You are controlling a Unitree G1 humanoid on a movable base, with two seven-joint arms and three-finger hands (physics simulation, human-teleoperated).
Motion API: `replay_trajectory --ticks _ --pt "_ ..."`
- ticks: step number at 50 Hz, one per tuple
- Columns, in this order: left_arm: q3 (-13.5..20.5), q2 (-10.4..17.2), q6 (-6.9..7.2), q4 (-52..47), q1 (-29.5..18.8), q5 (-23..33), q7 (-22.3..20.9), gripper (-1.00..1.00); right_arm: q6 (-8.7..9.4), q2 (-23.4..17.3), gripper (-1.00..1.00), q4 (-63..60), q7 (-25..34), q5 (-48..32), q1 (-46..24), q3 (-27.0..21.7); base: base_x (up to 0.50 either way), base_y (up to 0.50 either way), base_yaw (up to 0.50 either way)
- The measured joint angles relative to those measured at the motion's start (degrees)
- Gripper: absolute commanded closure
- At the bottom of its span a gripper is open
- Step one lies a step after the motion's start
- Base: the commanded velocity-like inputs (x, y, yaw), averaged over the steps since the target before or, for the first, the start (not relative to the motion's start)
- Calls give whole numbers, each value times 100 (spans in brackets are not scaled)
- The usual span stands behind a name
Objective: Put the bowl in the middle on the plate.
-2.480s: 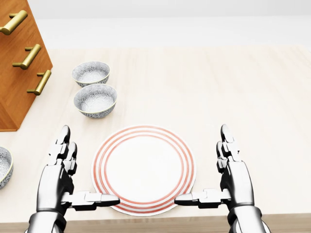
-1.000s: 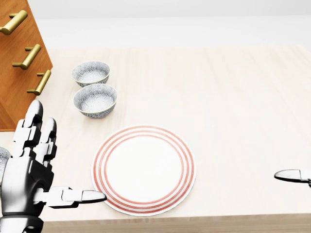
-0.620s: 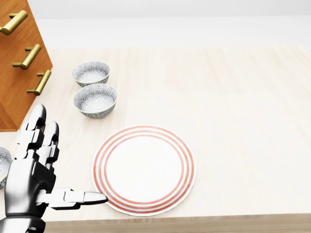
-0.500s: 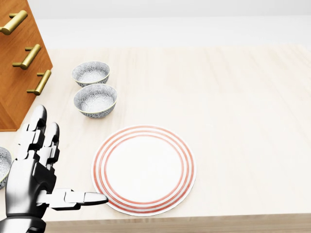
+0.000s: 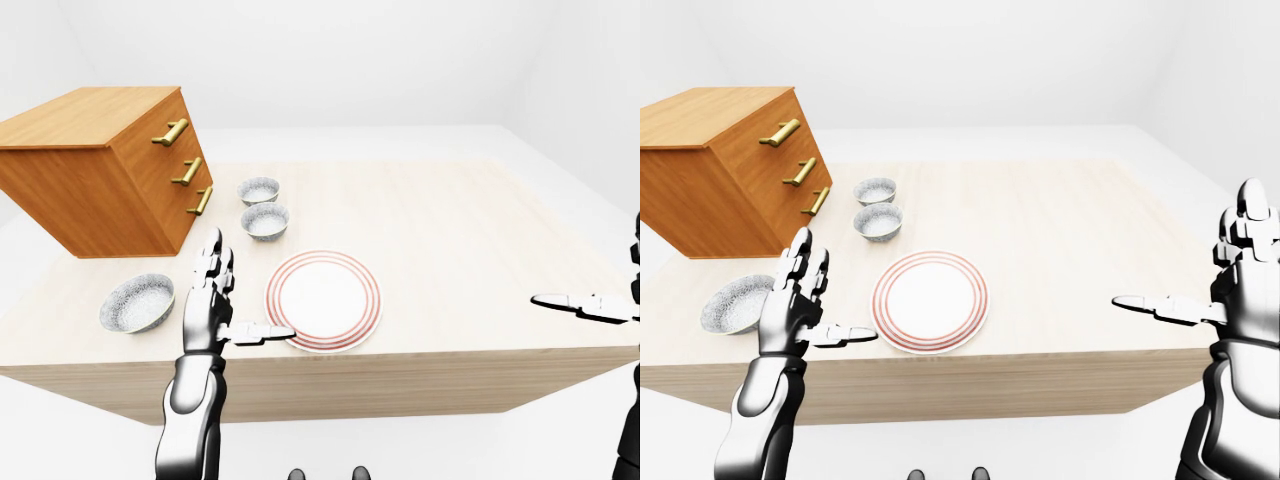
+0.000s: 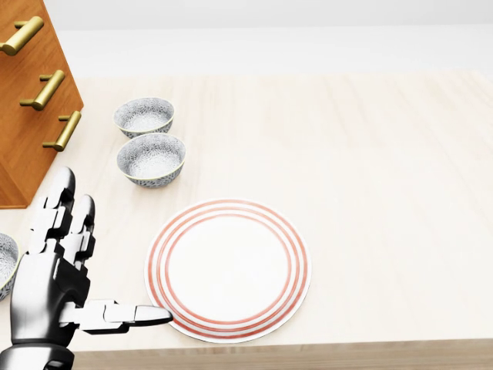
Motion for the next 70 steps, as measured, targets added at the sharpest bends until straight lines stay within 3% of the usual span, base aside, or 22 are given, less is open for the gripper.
replay_trajectory --ticks 24,47,70 --pt "-5 -1 0 5 -3 15 4 -100 0 65 -100 -18 74 20 46 59 0 0 0" --pt "-19 -1 0 42 -11 39 1 -100 0 165 -100 -98 555 86 160 77 32 0 0" --pt "-24 -1 0 74 -16 43 -3 -100 0 192 -100 -62 568 -34 168 117 1 0 0"
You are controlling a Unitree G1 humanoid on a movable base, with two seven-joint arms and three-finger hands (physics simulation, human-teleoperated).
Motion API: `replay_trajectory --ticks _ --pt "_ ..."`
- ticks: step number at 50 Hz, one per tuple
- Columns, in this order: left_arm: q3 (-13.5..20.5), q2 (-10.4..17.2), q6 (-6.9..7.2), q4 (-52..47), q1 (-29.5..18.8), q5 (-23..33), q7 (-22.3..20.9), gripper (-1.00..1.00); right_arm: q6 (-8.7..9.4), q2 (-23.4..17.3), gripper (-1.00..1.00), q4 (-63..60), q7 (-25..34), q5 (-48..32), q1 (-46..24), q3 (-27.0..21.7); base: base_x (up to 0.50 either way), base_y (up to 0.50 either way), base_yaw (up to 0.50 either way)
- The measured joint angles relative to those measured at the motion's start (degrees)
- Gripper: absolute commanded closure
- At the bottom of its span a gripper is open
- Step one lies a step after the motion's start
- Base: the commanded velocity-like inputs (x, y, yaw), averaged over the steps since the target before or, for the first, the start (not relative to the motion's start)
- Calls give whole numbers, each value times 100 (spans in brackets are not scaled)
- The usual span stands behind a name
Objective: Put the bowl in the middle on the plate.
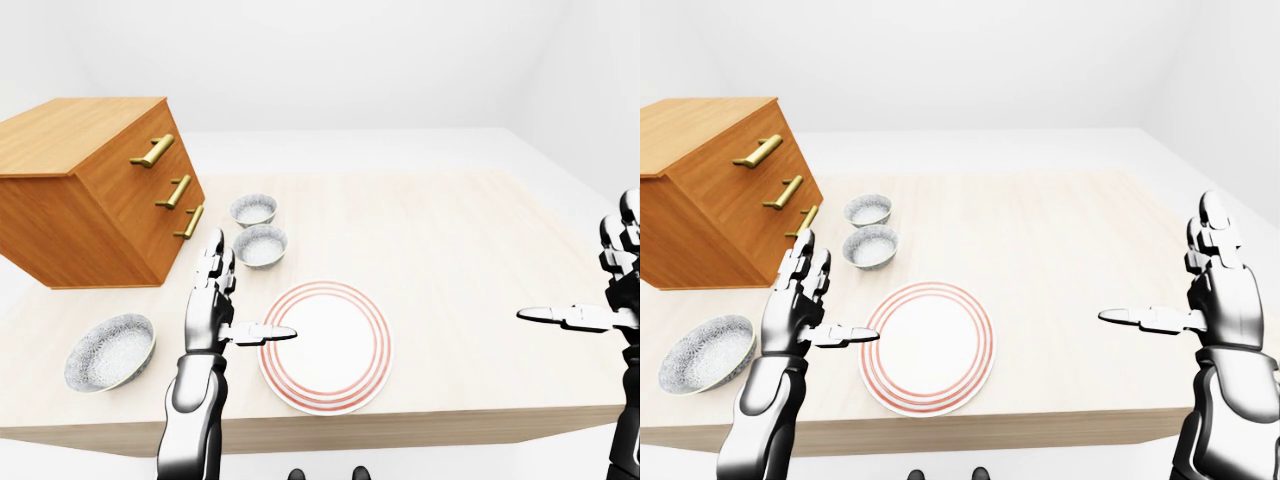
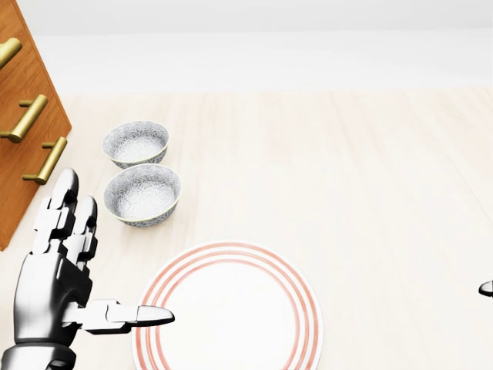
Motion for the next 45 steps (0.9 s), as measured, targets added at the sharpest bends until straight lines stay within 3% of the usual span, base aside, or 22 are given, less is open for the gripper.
replay_trajectory --ticks 22,45 --pt "-10 3 0 -1 -9 16 10 -100 0 16 -100 -17 60 -17 17 6 0 0 0" --pt "-25 -1 0 -20 1 26 -8 -100 0 22 -100 -2 114 23 21 8 29 0 0"
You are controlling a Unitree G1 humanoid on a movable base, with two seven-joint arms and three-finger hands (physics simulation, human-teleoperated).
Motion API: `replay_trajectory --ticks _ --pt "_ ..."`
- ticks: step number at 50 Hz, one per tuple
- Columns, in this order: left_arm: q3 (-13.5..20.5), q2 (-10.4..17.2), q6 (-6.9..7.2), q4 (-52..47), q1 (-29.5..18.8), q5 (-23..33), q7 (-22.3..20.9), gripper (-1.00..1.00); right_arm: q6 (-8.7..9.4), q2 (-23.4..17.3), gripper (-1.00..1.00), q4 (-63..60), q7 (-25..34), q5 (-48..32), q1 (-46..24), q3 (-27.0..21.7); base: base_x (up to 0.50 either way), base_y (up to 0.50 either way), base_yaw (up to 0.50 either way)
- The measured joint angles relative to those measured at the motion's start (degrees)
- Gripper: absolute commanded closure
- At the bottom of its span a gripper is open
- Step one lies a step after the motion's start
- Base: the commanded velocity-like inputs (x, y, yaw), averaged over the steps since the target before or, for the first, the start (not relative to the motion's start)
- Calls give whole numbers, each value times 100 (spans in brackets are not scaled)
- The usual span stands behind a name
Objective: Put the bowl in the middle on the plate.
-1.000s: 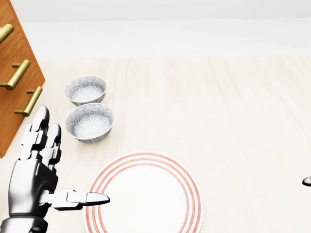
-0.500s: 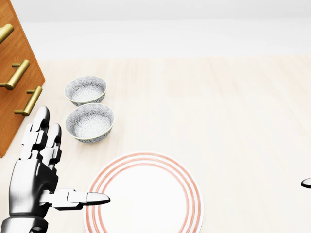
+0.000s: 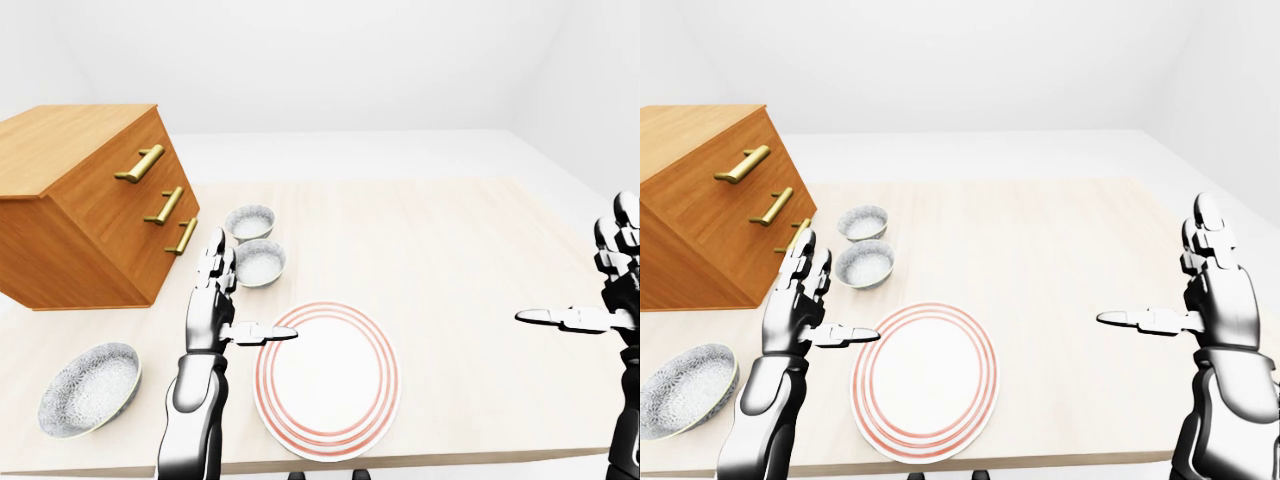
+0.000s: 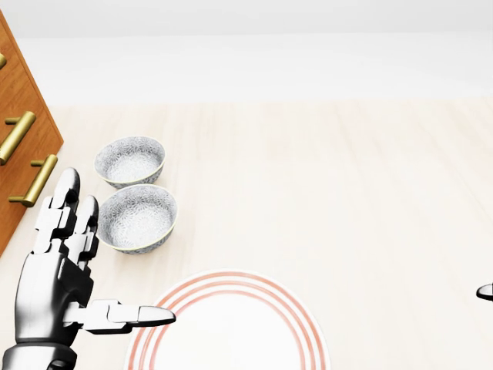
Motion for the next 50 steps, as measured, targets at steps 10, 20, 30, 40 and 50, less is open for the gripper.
replay_trajectory --ticks 10,20,30,40,50 --pt "3 6 0 2 -6 17 3 -100 0 7 -100 45 -44 -83 5 29 0 0 0" --pt "-26 53 0 -52 -106 203 -12 -100 0 11 -100 69 -70 -137 9 45 0 0 0" --pt "32 219 0 -53 -505 693 -140 -100 0 18 -100 85 -66 -155 11 53 0 0 0" --pt "265 499 0 166 -1064 1215 -400 -100 0 22 -100 76 -70 -116 12 45 0 0 0" --pt "352 719 0 268 -1641 1624 -694 -100 0 30 -100 72 -60 -99 22 48 0 0 0"
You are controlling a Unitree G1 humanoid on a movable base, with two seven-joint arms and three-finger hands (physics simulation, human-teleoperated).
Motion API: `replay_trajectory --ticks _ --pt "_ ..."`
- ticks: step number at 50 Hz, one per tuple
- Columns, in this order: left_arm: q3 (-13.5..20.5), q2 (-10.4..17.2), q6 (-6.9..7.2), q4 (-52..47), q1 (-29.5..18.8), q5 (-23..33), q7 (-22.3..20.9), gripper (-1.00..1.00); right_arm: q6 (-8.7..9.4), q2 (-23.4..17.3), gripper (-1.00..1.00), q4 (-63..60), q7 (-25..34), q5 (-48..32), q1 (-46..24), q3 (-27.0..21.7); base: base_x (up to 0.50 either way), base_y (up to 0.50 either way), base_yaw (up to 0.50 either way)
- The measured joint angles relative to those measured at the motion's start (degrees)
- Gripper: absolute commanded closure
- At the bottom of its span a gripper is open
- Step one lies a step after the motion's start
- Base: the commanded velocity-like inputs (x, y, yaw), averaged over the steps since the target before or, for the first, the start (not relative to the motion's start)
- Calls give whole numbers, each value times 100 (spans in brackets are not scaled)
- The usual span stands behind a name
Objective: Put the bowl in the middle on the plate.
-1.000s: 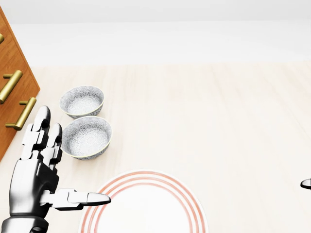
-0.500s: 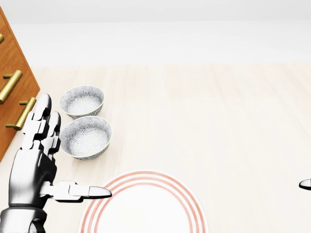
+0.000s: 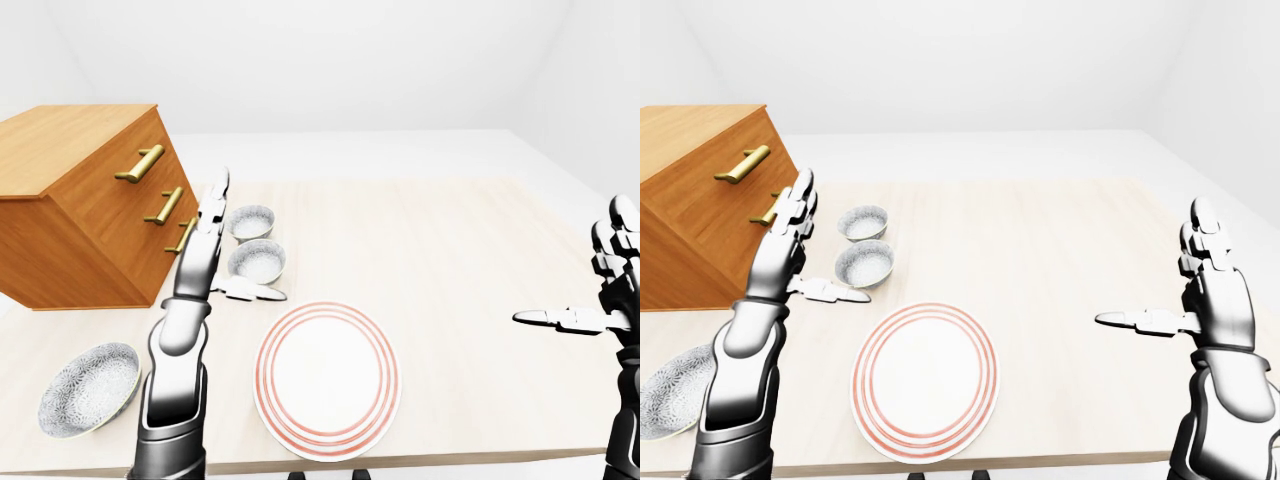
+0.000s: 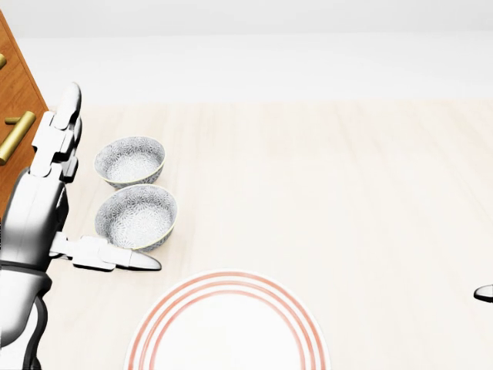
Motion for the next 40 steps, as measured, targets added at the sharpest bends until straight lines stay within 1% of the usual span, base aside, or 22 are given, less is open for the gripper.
replay_trajectory --ticks 10,23,29,40 --pt "13 204 0 328 -501 412 -216 -100 0 11 -100 -29 26 8 10 -7 0 0 0" --pt "-22 447 0 666 -1116 1119 -573 -100 0 13 -100 -34 34 6 11 -7 0 0 0" --pt "-41 545 0 809 -1389 1416 -778 -100 0 15 -100 -29 29 -2 13 -6 0 0 0" --pt "-65 811 0 1373 -2121 1922 -1235 -100 0 15 -100 -22 25 -25 15 -4 0 0 0"
